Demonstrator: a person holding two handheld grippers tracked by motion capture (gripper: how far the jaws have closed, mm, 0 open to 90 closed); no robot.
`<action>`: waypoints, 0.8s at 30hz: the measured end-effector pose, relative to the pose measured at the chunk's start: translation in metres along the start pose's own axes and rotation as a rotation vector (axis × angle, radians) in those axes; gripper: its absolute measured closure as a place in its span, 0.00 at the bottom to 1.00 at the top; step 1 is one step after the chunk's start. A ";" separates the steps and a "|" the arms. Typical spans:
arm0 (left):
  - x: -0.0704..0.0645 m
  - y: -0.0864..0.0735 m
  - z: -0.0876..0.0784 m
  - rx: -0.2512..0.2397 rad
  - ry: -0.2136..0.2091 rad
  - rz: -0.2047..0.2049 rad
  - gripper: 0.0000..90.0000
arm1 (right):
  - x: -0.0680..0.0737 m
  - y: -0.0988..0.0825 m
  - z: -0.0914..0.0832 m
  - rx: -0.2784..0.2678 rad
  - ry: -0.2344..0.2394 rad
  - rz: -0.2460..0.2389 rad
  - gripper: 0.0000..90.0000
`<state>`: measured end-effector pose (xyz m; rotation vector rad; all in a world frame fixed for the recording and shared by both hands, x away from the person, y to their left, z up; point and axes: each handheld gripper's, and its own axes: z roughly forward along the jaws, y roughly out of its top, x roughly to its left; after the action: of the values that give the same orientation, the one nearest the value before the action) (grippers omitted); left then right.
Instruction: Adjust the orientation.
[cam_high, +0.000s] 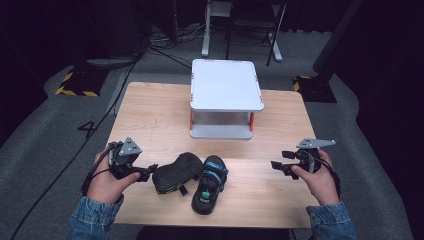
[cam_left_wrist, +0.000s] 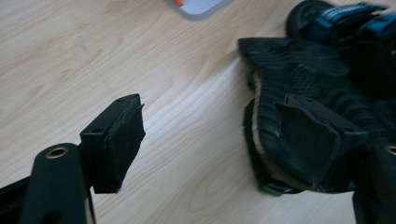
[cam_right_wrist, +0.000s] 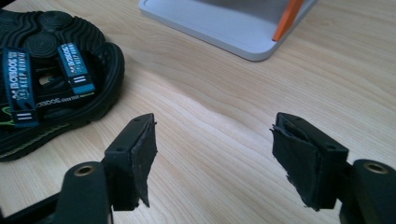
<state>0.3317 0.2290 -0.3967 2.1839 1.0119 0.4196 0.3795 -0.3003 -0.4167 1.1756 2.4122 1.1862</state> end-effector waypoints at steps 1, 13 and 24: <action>0.000 0.000 0.000 -0.010 0.002 -0.005 0.26 | 0.000 0.000 0.000 0.005 -0.005 0.003 0.35; -0.016 0.008 0.002 -0.029 -0.037 0.029 0.28 | 0.002 0.000 0.006 0.032 0.003 0.016 0.35; -0.047 0.015 0.030 0.012 -0.137 0.136 0.28 | 0.005 -0.002 0.016 0.051 0.022 0.017 0.35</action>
<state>0.3259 0.1730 -0.4078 2.2663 0.7969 0.3212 0.3830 -0.2875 -0.4280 1.2065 2.4667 1.1548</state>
